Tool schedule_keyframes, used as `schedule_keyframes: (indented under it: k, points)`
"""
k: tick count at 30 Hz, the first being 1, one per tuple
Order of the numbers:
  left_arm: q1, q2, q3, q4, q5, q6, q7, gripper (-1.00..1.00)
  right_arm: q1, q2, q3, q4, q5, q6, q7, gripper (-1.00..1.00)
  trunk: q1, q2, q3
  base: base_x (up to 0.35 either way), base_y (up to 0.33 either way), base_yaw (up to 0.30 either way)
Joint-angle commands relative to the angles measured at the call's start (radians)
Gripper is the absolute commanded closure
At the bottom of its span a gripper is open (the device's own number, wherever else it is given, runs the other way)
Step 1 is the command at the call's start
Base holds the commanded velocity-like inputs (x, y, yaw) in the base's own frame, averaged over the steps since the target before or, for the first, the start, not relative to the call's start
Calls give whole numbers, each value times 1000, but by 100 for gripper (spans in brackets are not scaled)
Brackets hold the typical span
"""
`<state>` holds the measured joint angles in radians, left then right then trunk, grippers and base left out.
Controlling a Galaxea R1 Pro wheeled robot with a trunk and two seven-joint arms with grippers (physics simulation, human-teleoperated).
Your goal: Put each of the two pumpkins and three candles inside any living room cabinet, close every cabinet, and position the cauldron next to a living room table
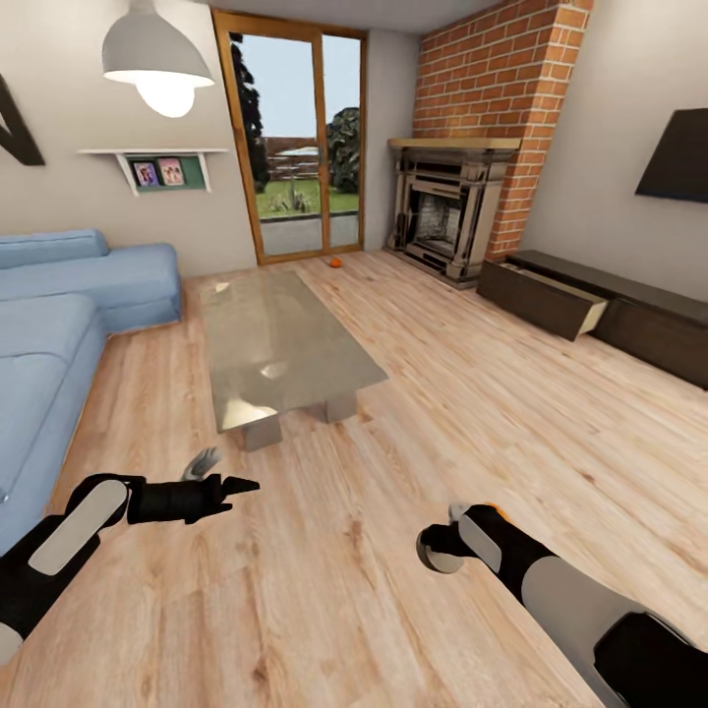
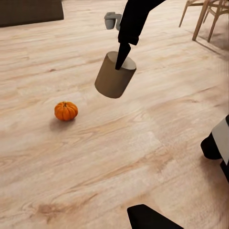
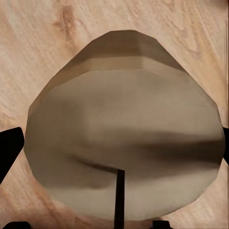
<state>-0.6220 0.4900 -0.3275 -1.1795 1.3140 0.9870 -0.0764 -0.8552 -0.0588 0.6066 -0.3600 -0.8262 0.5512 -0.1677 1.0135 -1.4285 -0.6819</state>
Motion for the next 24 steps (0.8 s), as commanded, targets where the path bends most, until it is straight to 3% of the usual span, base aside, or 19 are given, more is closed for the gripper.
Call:
schedule_keyframes:
  k: [1, 24]
  points:
    - [-1, 1, -1, 0, -7, 1, -8, -100, -1, -1, 7, -2, -13, 3, -9, 100, 0, -1, 0, 0, 0, -258]
    - [-1, 1, -1, 0, -5, 1, -8, -100, -1, -1, 7, -2, -13, 3, -9, 100, 0, -1, 23, 0, 0, -248]
